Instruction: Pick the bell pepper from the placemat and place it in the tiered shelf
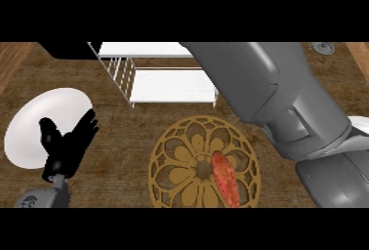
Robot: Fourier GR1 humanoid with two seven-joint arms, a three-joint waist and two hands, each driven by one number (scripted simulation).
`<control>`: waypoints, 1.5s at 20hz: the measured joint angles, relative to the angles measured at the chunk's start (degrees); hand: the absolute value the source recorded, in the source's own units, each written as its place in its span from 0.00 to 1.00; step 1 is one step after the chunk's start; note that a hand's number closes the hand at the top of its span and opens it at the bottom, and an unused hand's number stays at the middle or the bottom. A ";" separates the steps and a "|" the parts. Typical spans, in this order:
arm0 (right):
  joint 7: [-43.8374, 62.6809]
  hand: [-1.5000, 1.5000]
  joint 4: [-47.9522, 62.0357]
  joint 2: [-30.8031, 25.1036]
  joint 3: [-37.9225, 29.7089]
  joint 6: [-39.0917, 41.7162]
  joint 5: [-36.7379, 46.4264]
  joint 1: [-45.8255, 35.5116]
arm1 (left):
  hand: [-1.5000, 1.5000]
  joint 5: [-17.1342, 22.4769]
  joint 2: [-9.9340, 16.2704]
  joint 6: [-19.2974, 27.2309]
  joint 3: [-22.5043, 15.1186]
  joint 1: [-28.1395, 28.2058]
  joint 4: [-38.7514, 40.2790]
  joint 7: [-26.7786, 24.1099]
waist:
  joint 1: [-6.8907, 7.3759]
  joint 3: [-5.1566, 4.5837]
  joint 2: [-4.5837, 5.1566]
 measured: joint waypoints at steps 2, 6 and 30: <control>-1.01 1.00 0.47 -0.01 -0.40 0.00 0.14 0.05 | 0.50 -0.22 -0.15 0.02 -0.08 0.23 -0.22 0.06 | -0.19 -0.01 -0.07; -1.63 1.00 2.12 0.29 0.17 1.70 1.39 -0.38 | 0.50 -0.77 -0.58 0.24 0.11 0.20 0.62 -0.90 | -0.36 0.10 -0.16; -1.21 0.00 -5.13 -3.03 -16.94 -25.12 -7.53 0.55 | 0.50 -0.53 -0.44 -0.83 1.62 1.67 -0.07 -1.28 | -1.27 0.08 -0.51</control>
